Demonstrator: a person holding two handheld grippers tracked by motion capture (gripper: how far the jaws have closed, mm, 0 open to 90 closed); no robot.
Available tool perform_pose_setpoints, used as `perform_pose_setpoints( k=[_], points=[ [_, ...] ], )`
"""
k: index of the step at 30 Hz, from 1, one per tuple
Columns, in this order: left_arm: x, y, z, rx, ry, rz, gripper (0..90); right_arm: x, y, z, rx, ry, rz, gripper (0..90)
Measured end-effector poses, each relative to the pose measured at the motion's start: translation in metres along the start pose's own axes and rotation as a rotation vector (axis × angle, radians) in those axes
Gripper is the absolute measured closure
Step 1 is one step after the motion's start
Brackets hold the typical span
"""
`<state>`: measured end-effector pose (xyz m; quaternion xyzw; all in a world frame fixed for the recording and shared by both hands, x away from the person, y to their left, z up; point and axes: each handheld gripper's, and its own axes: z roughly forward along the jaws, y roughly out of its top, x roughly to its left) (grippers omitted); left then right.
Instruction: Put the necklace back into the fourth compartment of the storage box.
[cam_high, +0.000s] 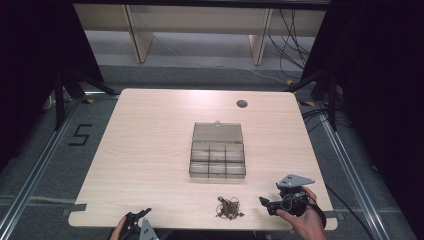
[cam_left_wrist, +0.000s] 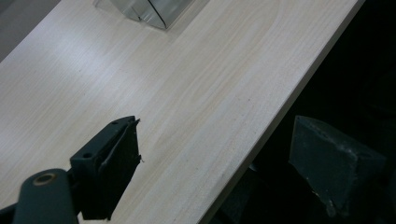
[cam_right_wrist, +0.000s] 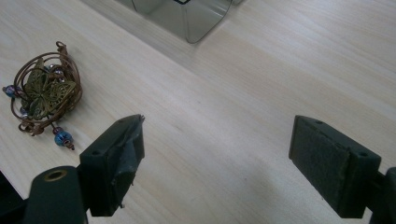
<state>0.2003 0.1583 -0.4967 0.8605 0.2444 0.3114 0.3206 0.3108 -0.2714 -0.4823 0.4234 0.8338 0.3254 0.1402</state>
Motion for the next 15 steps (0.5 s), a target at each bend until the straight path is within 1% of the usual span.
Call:
perform_pose_setpoints(
  k=[3, 4, 5, 6, 7, 8, 10, 11, 12, 13, 14, 15],
  points=[
    [0.0, 0.0, 0.0, -0.003, 0.001, -0.007, 15.4, 0.0, 0.0, -0.001, 0.003, 0.004, -0.005, 18.8],
    [0.001, 0.001, -0.001, 0.013, 0.001, 0.013, 15.4, 0.001, 0.001, -0.001, 0.004, 0.007, -0.007, 18.8],
    [0.0, 0.0, 0.0, 0.004, -0.002, 0.002, 15.4, 0.001, 0.001, -0.001, 0.004, 0.007, -0.007, 18.8],
    [0.0, 0.0, 0.0, 0.006, -0.002, 0.006, 15.4, 0.0, 0.002, -0.002, 0.002, 0.016, -0.022, 18.6],
    [0.0, 0.0, 0.0, 0.006, -0.003, 0.004, 15.3, 0.001, 0.002, -0.002, 0.008, 0.012, -0.017, 18.3],
    [-0.001, 0.0, 0.001, -0.005, 0.006, -0.003, 15.4, 0.004, 0.005, -0.005, 0.02, 0.019, -0.01, 18.3],
    [-0.001, 0.0, 0.0, -0.003, 0.005, -0.005, 15.4, 0.004, 0.006, -0.006, 0.023, 0.02, -0.012, 18.3],
    [0.0, 0.0, 0.0, 0.005, -0.001, 0.006, 15.4, 0.005, 0.007, -0.007, 0.023, 0.025, -0.02, 18.3],
    [0.0, 0.0, 0.0, 0.002, -0.001, 0.001, 15.4, 0.005, 0.008, -0.007, 0.012, 0.027, -0.032, 18.7],
    [0.0, 0.0, 0.0, 0.001, 0.0, 0.0, 15.4, 0.006, 0.009, -0.007, 0.013, 0.031, -0.043, 19.2],
    [0.0, 0.001, 0.001, -0.006, 0.002, 0.0, 15.4, 0.008, 0.012, -0.008, 0.019, 0.032, -0.048, 19.2],
    [0.0, 0.001, 0.0, -0.007, 0.007, -0.002, 15.4, 0.011, 0.014, -0.007, 0.013, 0.034, -0.047, 19.3]
  ],
)
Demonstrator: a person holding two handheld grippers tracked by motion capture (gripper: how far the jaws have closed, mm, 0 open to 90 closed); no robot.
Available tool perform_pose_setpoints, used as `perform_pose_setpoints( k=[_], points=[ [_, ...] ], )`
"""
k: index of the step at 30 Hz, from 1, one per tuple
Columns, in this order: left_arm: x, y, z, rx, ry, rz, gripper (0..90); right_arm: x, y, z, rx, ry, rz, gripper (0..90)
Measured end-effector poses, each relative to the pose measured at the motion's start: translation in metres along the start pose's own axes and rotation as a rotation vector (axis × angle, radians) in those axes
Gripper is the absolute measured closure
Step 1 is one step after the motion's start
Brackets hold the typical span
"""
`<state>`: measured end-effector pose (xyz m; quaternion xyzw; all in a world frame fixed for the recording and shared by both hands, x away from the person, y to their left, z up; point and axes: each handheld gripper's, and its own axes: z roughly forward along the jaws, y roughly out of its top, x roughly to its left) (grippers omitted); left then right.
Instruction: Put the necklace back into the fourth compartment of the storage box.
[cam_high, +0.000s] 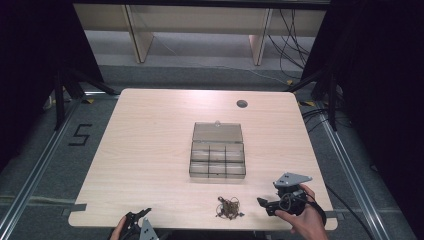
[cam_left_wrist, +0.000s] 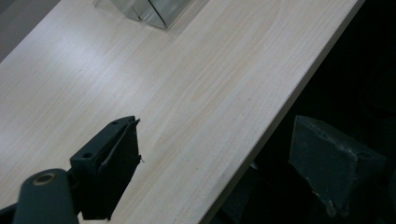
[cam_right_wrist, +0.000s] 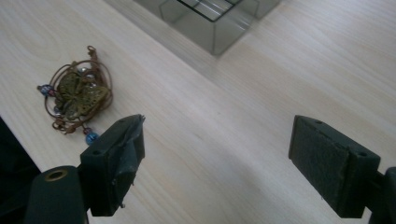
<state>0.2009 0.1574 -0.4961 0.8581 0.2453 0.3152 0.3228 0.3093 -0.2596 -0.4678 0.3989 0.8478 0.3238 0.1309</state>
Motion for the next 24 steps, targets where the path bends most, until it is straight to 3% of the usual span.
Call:
perform_pose_setpoints(
  k=[1, 2, 3, 8, 10, 11, 12, 13, 14, 16, 19, 20, 21, 23, 24],
  points=[
    [0.0, 0.0, -0.001, 0.004, -0.002, 0.004, 15.4, 0.001, 0.003, 0.0, 0.007, 0.01, -0.036, 19.3],
    [0.002, 0.001, -0.001, 0.025, 0.007, 0.041, 15.4, 0.003, 0.005, -0.001, 0.019, 0.013, -0.029, 19.4],
    [-0.001, 0.0, 0.0, -0.002, -0.005, 0.002, 15.4, 0.008, 0.011, 0.0, 0.021, 0.021, -0.066, 19.5],
    [0.001, 0.0, -0.002, 0.014, -0.028, 0.01, 15.4, 0.017, 0.025, 0.0, 0.062, 0.056, -0.117, 17.9],
    [0.005, 0.001, -0.002, 0.036, -0.051, 0.039, 15.4, 0.024, 0.032, 0.002, 0.085, 0.068, -0.148, 17.1],
    [0.003, 0.001, -0.001, 0.019, -0.05, 0.012, 15.4, 0.026, 0.034, 0.002, 0.089, 0.068, -0.154, 17.5],
    [0.001, 0.0, -0.001, 0.006, -0.003, 0.003, 15.4, 0.028, 0.037, 0.004, 0.086, 0.066, -0.164, 17.1],
    [0.001, 0.0, -0.001, 0.015, -0.005, 0.021, 15.4, 0.031, 0.041, 0.003, 0.117, 0.076, -0.183, 16.7],
    [0.002, 0.0, 0.0, 0.024, 0.007, 0.041, 15.4, 0.035, 0.043, 0.006, 0.112, 0.078, -0.19, 16.9],
    [0.002, 0.0, 0.0, 0.03, 0.008, 0.042, 15.4, 0.039, 0.049, 0.009, 0.13, 0.084, -0.231, 16.4],
    [0.001, 0.0, 0.0, 0.008, -0.002, 0.005, 15.4, 0.047, 0.056, 0.016, 0.154, 0.109, -0.298, 16.7],
    [0.002, 0.0, 0.0, 0.023, 0.0, 0.024, 15.4, 0.05, 0.058, 0.019, 0.169, 0.122, -0.312, 16.7],
    [0.001, -0.001, 0.001, 0.01, 0.0, 0.0, 15.4, 0.054, 0.06, 0.021, 0.184, 0.129, -0.331, 16.9],
    [0.002, 0.0, -0.001, 0.018, -0.013, 0.0, 15.4, 0.06, 0.063, 0.027, 0.215, 0.148, -0.35, 17.1],
    [0.003, 0.0, -0.001, 0.03, -0.01, 0.029, 15.4, 0.063, 0.064, 0.031, 0.225, 0.156, -0.371, 17.3]
  ],
)
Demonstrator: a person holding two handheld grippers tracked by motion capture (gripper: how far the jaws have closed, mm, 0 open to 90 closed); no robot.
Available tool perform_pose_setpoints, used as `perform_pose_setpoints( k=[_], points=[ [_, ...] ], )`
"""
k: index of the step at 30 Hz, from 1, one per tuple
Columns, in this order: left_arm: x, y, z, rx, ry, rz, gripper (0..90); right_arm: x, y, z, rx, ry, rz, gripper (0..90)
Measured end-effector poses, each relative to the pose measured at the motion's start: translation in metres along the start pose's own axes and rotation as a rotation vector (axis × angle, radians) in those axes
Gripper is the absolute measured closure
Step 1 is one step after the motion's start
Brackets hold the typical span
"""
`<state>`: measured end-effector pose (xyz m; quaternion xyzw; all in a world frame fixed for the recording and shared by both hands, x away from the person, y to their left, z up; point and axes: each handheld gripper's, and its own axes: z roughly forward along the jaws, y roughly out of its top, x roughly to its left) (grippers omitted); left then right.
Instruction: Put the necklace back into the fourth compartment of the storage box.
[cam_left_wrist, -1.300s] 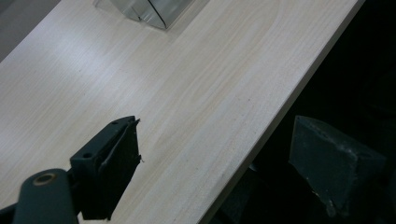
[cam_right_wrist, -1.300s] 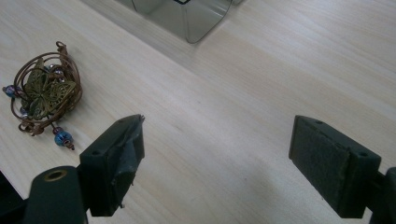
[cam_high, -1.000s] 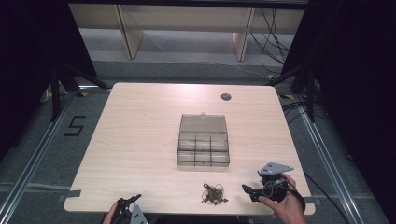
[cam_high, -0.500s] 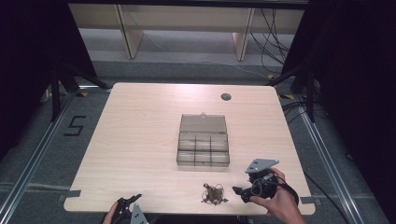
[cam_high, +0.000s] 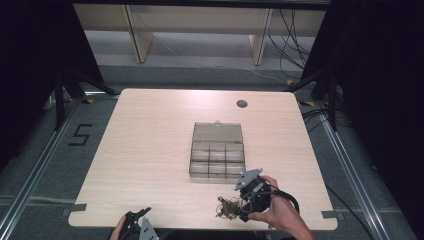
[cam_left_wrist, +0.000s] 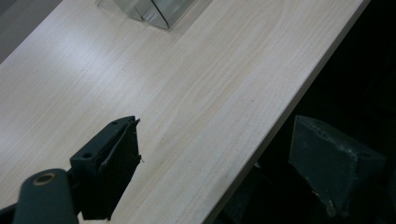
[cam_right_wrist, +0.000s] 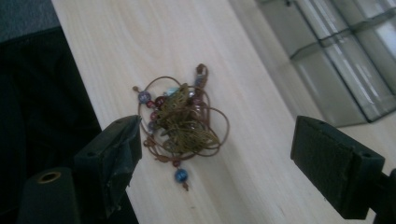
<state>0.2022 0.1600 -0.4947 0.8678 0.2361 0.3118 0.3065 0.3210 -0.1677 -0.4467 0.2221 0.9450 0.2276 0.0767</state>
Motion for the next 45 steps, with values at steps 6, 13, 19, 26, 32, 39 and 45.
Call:
perform_pose_setpoints(
  k=[6, 13, 19, 26, 32, 39, 45],
  points=[
    [-0.002, 0.0, 0.001, -0.021, 0.008, -0.022, 15.4, 0.006, 0.009, 0.013, 0.054, 0.022, -0.053, 17.6],
    [-0.002, 0.0, 0.003, -0.019, 0.005, -0.018, 15.4, 0.011, 0.015, 0.025, 0.119, 0.044, -0.081, 20.4],
    [-0.002, 0.0, 0.002, -0.017, 0.006, -0.016, 15.4, 0.013, 0.016, 0.037, 0.167, 0.077, -0.11, 28.3],
    [-0.002, 0.0, 0.002, -0.019, 0.005, -0.018, 15.4, 0.011, 0.017, 0.042, 0.191, 0.097, -0.11, 42.1],
    [-0.003, 0.001, 0.002, -0.02, 0.004, -0.021, 15.4, 0.009, 0.017, 0.042, 0.192, 0.123, -0.11, 59.1],
    [-0.003, 0.001, 0.002, -0.017, 0.006, -0.017, 15.4, 0.007, 0.018, 0.04, 0.189, 0.135, -0.129, 75.3],
    [0.0, -0.001, 0.001, -0.028, 0.008, -0.039, 15.4, 0.01, 0.026, 0.033, 0.174, 0.111, -0.161, 80.4]
  ],
)
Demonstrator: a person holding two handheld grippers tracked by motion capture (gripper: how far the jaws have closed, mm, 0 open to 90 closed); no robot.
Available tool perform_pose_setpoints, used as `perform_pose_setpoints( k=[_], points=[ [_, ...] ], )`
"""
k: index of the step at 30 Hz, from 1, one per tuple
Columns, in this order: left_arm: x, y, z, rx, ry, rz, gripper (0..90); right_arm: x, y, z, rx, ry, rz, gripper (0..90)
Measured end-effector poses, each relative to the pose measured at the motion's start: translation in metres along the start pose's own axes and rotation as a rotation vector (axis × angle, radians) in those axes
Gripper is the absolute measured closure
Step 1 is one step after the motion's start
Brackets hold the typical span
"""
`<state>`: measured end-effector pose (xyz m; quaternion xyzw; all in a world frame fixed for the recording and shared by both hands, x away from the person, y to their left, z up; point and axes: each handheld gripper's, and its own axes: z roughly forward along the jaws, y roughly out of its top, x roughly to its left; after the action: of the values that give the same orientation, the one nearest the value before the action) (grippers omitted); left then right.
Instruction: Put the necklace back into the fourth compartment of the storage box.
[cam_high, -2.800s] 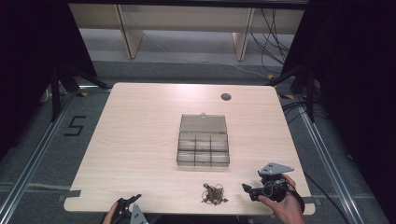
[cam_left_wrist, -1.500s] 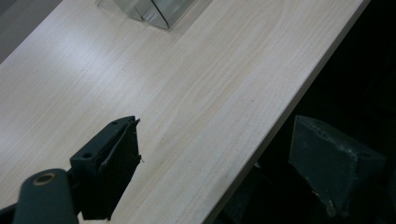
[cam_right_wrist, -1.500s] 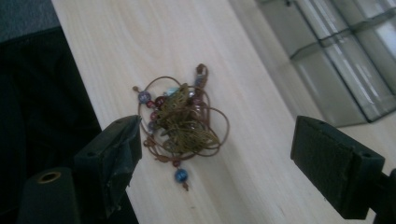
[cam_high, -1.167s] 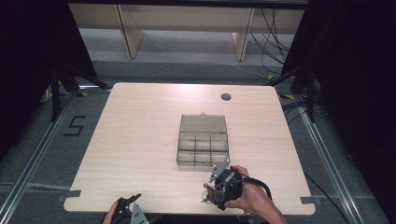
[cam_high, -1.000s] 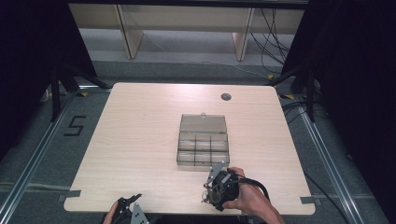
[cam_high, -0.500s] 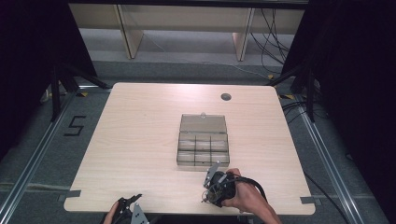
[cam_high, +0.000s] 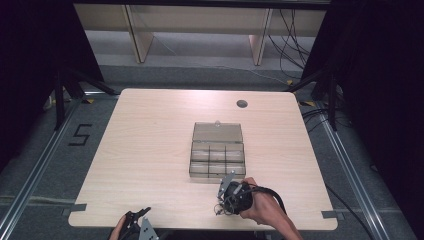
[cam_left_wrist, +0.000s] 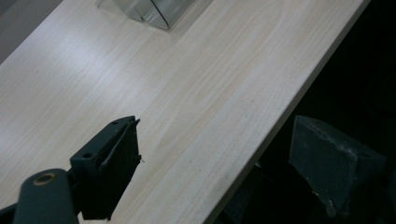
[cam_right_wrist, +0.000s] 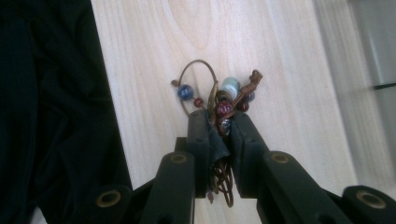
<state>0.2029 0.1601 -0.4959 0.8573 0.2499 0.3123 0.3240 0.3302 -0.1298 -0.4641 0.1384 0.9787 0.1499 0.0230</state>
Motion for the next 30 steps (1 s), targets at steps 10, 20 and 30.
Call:
perform_pose_setpoints(
  k=[10, 20, 30],
  points=[
    [-0.001, 0.0, 0.001, 0.003, 0.003, 0.008, 15.4, -0.005, 0.014, -0.017, 0.001, -0.016, -0.054, 80.7],
    [0.0, 0.0, 0.0, 0.016, -0.011, 0.006, 15.4, -0.006, 0.033, -0.048, 0.022, -0.03, -0.039, 80.7],
    [0.002, 0.0, 0.0, 0.031, -0.003, 0.038, 15.4, -0.02, 0.06, -0.07, 0.022, -0.035, -0.065, 80.7]
  ],
)
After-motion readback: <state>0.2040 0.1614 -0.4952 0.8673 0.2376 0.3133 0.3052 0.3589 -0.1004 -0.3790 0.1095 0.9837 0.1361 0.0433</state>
